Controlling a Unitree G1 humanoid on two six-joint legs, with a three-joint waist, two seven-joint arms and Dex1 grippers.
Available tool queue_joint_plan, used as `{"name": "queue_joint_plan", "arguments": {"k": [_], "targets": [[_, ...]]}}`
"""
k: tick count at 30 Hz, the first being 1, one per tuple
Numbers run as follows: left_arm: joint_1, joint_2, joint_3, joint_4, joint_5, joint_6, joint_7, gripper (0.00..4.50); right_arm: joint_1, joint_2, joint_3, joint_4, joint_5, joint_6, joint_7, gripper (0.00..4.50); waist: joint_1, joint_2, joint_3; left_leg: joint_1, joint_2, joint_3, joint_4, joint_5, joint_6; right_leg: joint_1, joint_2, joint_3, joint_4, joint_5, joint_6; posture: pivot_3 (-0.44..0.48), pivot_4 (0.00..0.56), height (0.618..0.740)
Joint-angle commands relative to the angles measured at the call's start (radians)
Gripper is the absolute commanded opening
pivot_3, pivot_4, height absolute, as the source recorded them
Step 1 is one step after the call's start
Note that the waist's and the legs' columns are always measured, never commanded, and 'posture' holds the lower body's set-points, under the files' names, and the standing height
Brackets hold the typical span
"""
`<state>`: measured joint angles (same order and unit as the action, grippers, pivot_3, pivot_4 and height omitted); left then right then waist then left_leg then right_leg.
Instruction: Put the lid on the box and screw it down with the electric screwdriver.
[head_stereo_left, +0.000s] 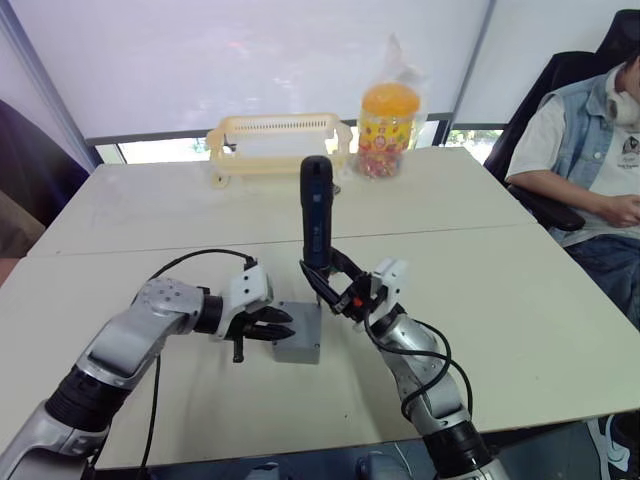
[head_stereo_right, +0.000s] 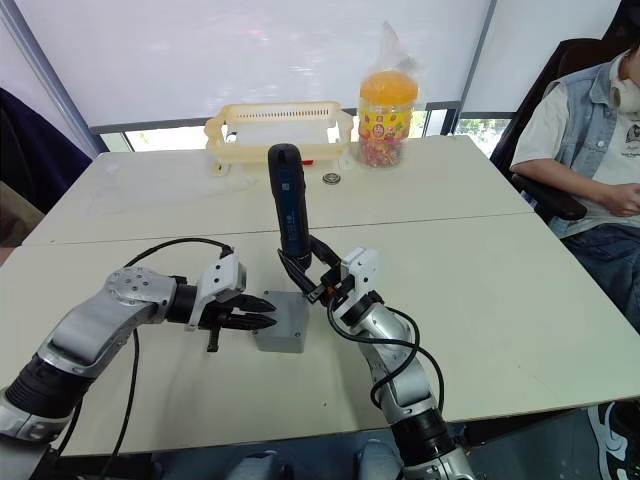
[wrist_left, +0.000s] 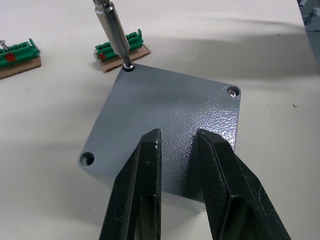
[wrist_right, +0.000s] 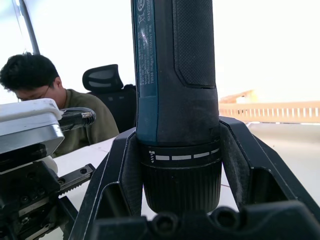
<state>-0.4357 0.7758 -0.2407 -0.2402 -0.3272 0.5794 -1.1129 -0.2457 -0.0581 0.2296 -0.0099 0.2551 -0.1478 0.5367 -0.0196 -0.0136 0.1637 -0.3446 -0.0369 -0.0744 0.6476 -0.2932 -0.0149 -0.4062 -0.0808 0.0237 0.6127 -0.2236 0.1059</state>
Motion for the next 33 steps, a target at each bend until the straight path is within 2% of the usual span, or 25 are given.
{"name": "queue_joint_plan", "arguments": {"k": [1,33], "targets": [[0.011,0.016,0.005,-0.006,0.011,0.007,-0.002,1.07,0.067,-0.022,0.029,0.132,-0.049,0.054,0.011,1.81,0.0,0.0,0.0,0.001,0.0,0.0,0.0,0.0,0.0,0.001,0.0,0.0,0.0,-0.001,0.0,0.0,0.15,0.74],[0.035,-0.015,-0.013,0.009,-0.001,0.025,0.007,1.07,0.061,-0.051,0.015,0.134,-0.065,0.053,0.007,1.81,0.003,0.0,0.0,0.002,0.0,-0.005,-0.003,-0.001,-0.001,0.001,-0.004,-0.002,-0.003,-0.003,0.0,0.0,0.15,0.74]]}}
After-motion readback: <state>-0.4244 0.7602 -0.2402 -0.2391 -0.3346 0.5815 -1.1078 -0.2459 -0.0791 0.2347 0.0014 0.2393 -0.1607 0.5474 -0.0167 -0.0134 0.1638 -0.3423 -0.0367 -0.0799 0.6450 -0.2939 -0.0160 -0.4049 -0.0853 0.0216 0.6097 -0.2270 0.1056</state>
